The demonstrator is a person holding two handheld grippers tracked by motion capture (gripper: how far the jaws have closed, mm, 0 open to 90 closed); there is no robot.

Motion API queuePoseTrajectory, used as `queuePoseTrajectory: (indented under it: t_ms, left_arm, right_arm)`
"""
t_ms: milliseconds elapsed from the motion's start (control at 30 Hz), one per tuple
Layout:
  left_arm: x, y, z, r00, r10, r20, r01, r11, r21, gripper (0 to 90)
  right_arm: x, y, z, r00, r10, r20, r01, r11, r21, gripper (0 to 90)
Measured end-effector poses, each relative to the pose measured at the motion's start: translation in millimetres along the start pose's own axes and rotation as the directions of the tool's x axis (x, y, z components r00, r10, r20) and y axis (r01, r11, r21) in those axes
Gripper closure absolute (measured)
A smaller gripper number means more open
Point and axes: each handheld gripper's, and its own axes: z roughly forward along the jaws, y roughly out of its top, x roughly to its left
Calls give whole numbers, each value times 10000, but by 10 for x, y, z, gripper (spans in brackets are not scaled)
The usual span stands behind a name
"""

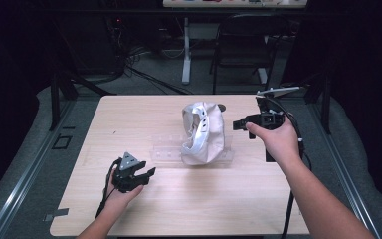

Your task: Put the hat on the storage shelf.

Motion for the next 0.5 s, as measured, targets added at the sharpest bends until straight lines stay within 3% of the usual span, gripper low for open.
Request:
queuePoseTrajectory:
  t_ms: [200,500]
  left_arm:
    - [-7,-10,14,10000,38,-18,-38,10000,62,529]
    - [-54,-7,22,9998,198,35,-198,9998,52,528]
  right_arm:
    - [-169,-225,39,9978,-337,577,333,9994,78,562]
    - [-352,-585,180,9904,-906,1042,914,9958,-28,555]
